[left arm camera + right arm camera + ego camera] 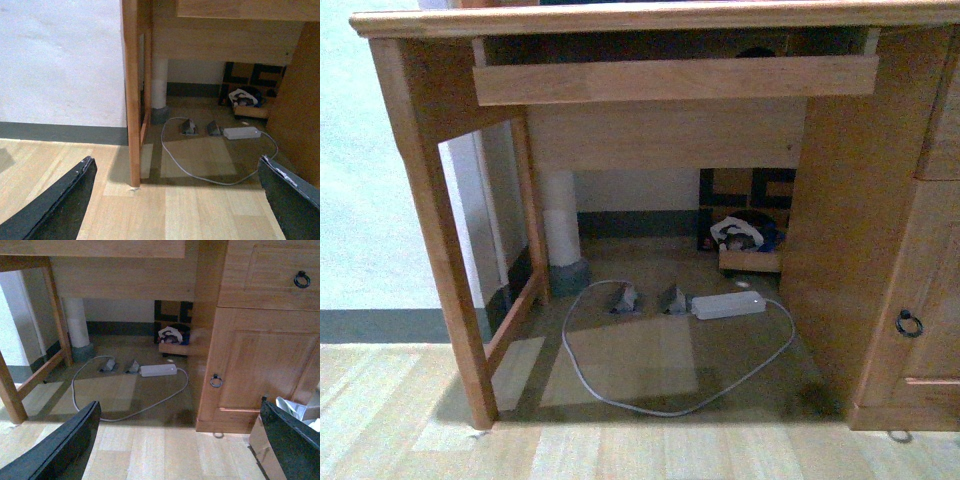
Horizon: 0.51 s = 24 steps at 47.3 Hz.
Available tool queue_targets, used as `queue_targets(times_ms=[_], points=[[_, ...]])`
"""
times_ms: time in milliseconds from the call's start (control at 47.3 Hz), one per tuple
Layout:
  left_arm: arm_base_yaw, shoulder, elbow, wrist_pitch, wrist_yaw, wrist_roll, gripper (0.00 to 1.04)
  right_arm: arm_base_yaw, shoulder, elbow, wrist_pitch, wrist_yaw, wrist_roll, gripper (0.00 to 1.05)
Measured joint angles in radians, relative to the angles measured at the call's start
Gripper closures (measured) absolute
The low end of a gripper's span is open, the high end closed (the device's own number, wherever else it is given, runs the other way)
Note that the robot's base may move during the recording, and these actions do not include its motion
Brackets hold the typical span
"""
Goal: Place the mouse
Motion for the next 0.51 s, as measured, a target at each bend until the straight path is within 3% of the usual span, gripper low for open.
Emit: queue_targets(times_ms=[508], points=[[0.0, 0.0, 0.0, 0.0, 0.0, 0.0, 0.07, 0.0, 0.0, 0.0, 0.001, 0.0, 0.0, 0.07]])
